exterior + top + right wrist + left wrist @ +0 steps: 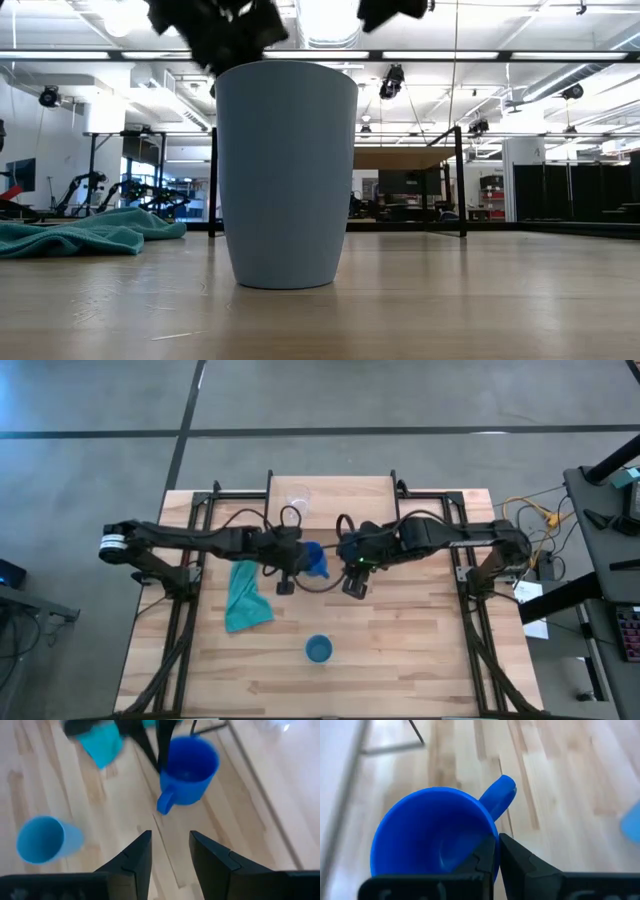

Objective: Stack small to large cups/mugs on shelf
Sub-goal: Put the blue mug on the shelf

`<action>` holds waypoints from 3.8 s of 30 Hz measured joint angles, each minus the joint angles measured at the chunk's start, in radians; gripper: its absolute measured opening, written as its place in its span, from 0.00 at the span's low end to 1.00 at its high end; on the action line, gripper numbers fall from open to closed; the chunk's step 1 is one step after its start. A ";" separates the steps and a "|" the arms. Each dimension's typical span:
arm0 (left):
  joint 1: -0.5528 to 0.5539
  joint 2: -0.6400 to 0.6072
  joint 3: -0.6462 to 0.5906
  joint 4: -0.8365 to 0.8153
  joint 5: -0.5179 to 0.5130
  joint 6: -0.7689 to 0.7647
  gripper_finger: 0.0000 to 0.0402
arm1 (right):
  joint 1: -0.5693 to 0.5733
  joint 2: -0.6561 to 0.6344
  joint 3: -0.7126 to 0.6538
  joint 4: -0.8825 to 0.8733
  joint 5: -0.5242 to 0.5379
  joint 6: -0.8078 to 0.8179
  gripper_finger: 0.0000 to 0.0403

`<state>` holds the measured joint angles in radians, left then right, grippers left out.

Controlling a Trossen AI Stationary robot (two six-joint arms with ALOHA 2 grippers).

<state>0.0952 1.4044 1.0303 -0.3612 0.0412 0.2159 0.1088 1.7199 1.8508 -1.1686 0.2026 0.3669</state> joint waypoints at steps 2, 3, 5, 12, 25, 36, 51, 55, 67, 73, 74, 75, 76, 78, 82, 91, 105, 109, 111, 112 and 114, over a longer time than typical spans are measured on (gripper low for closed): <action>0.000 -0.002 0.049 -0.022 -0.015 0.005 0.00 | 0.003 0.000 -0.040 -0.002 0.004 0.007 0.31; 0.000 -0.003 0.072 -0.039 -0.022 0.013 0.00 | 0.003 0.000 -0.058 -0.003 0.006 0.010 0.31; 0.000 -0.005 0.107 -0.064 -0.025 0.035 0.00 | 0.003 0.000 -0.085 -0.003 0.010 0.032 0.31; 0.000 -0.005 0.158 -0.103 -0.048 0.053 0.00 | 0.019 0.000 -0.114 0.007 0.129 0.024 0.31; 0.000 -0.005 0.205 -0.093 -0.060 0.053 0.00 | -0.020 -0.006 -0.122 0.119 0.095 0.026 0.30; 0.000 -0.005 0.256 -0.092 -0.080 0.054 0.00 | 0.044 -0.008 -0.122 0.227 0.352 0.046 0.26; 0.000 -0.008 0.281 -0.102 -0.082 0.054 0.00 | 0.070 -0.008 -0.125 0.210 0.432 0.098 0.21; 0.000 -0.011 0.298 -0.084 -0.079 0.054 0.00 | 0.070 -0.006 -0.127 0.204 0.427 0.097 0.22; -0.004 -0.013 0.309 -0.092 -0.080 0.054 0.00 | 0.063 -0.006 -0.127 0.175 0.424 0.097 0.30; -0.005 -0.013 0.312 -0.090 -0.082 0.054 0.00 | 0.063 -0.006 -0.128 0.178 0.448 0.095 0.27; -0.005 -0.013 0.313 -0.090 -0.082 0.054 0.00 | 0.062 -0.006 -0.129 0.179 0.449 0.095 0.26; -0.005 -0.013 0.313 -0.089 -0.083 0.054 0.00 | 0.062 -0.006 -0.131 0.181 0.450 0.094 0.24; -0.005 -0.013 0.313 -0.087 -0.083 0.054 0.00 | 0.061 -0.006 -0.133 0.181 0.450 0.094 0.23; -0.005 -0.013 0.313 -0.083 -0.085 0.054 0.00 | 0.061 -0.006 -0.139 0.181 0.453 0.094 0.20; -0.005 -0.013 0.313 -0.072 -0.084 0.062 0.00 | 0.061 -0.006 -0.155 0.188 0.454 0.093 0.13; -0.005 -0.014 0.312 -0.068 -0.086 0.064 0.00 | 0.061 -0.006 -0.169 0.216 0.507 0.060 0.11; -0.005 -0.016 0.320 -0.062 -0.163 0.059 0.03 | 0.060 -0.012 -0.157 0.223 0.525 0.033 0.11; -0.005 -0.015 0.320 -0.057 -0.167 0.049 0.13 | 0.060 -0.012 -0.155 0.230 0.527 0.033 0.10; -0.005 -0.015 0.320 -0.051 -0.167 0.049 0.18 | 0.060 -0.013 -0.155 0.229 0.531 0.033 0.10; -0.005 -0.015 0.320 -0.042 -0.167 0.049 0.21 | 0.060 -0.013 -0.155 0.229 0.535 0.033 0.10; -0.007 -0.016 0.320 -0.023 -0.168 0.049 0.25 | 0.060 -0.013 -0.155 0.228 0.544 0.033 0.10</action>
<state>0.0879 1.3881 1.3506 -0.3842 -0.1265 0.2646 0.1692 1.7065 1.6958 -0.9405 0.7461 0.4000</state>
